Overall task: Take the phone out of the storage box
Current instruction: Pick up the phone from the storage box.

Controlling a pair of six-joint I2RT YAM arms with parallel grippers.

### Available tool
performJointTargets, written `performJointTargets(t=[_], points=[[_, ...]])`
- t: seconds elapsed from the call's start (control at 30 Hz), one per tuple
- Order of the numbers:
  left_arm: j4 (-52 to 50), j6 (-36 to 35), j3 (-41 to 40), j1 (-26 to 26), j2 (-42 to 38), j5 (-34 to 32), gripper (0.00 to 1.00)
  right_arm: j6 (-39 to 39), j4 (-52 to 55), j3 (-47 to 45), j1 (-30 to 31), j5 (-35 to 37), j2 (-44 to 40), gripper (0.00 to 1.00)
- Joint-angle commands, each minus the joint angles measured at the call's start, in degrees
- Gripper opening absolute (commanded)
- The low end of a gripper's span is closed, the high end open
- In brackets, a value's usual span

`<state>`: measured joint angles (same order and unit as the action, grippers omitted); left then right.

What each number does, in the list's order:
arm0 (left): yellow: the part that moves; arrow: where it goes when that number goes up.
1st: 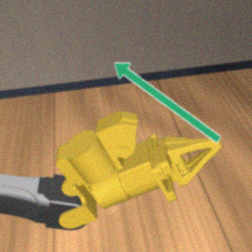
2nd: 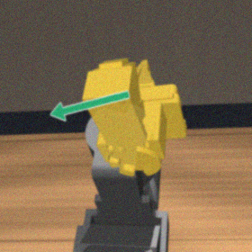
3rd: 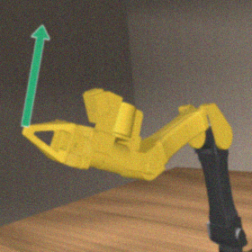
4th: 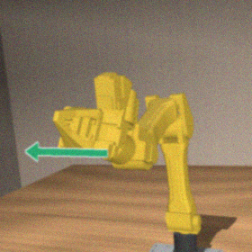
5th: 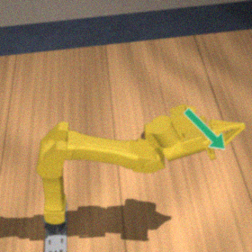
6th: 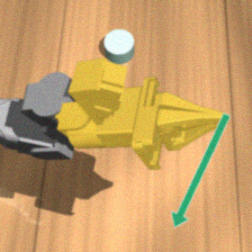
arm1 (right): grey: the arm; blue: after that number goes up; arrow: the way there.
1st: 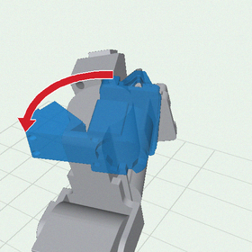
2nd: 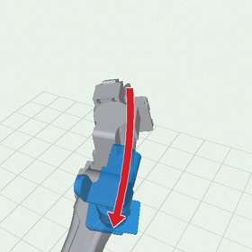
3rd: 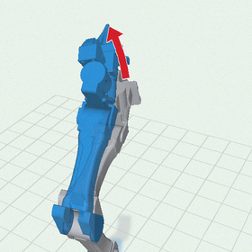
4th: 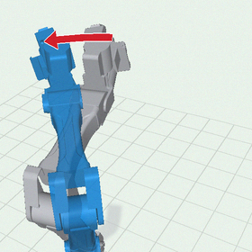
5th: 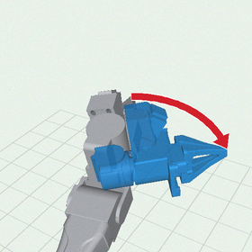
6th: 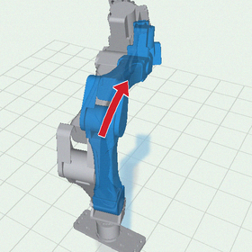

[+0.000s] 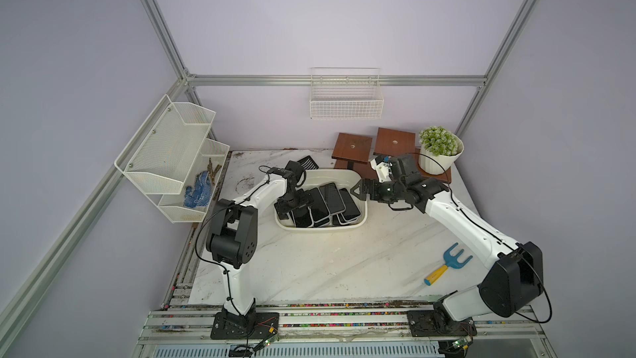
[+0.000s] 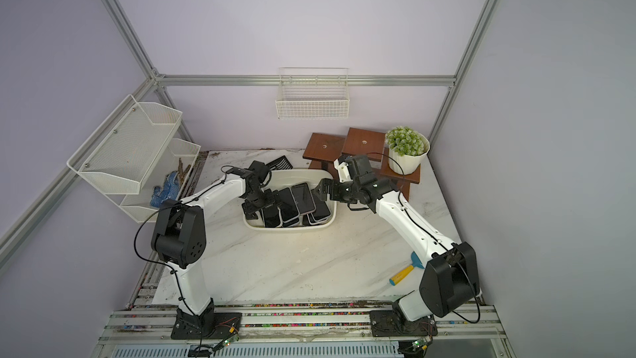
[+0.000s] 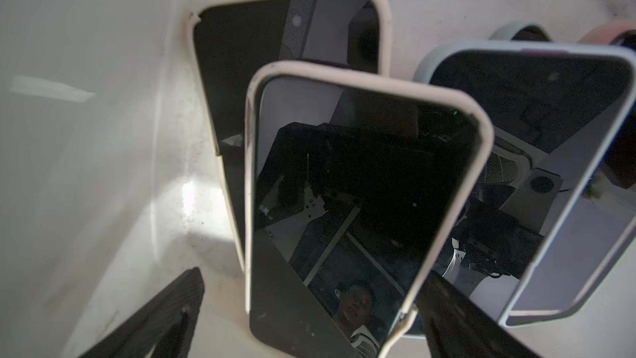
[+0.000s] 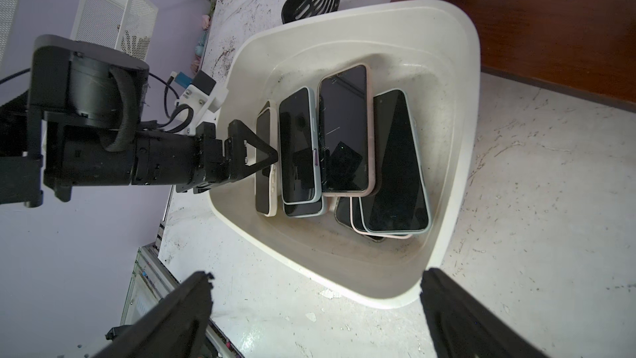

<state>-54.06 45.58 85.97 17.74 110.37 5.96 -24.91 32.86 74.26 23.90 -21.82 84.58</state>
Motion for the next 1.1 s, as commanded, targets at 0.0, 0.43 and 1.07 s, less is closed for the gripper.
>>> performJointTargets(t=[0.0, 0.43, 1.07], points=[[2.8, -2.3, -0.2, -0.9, 0.1, 3.0, 1.00, -1.1, -0.5, -0.7, 0.3, 1.0, -2.1, 1.00], [6.6, -7.2, -3.4, -2.2, 3.1, 6.7, 1.00, -5.1, -1.0, -1.7, 0.4, 2.2, -5.1, 1.00], [7.9, -10.5, -3.3, -2.3, 4.7, 10.4, 0.75, -8.6, -2.3, -3.4, 1.0, 5.3, -7.3, 1.00]])
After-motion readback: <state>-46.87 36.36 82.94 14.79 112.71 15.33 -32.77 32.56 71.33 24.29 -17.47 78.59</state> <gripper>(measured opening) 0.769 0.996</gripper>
